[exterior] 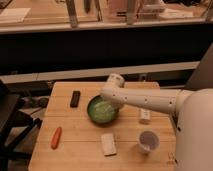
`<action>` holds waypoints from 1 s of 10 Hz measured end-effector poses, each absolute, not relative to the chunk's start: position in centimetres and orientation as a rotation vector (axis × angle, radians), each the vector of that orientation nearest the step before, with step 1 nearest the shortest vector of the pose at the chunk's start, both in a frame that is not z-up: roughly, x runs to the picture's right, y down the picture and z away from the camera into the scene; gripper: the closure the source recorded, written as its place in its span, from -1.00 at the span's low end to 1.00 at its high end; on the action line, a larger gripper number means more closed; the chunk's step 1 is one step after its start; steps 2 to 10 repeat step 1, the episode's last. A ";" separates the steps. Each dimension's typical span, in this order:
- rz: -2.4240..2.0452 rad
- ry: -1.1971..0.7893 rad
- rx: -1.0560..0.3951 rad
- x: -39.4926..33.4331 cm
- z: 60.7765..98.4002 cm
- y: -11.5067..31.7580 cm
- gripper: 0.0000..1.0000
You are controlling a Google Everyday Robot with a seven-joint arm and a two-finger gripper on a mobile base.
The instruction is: Drag the ceramic bowl in a circle
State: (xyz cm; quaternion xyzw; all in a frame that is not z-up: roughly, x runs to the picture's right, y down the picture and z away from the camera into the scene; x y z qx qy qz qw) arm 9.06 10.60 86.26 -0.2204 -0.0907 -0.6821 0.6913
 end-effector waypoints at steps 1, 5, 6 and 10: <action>-1.533 -0.202 -0.491 9.4 86.0 11.1 1.00; -1.533 -0.202 -0.491 9.4 86.0 11.1 1.00; -1.533 -0.202 -0.491 9.4 86.0 11.1 1.00; -1.533 -0.202 -0.491 9.4 86.0 11.1 1.00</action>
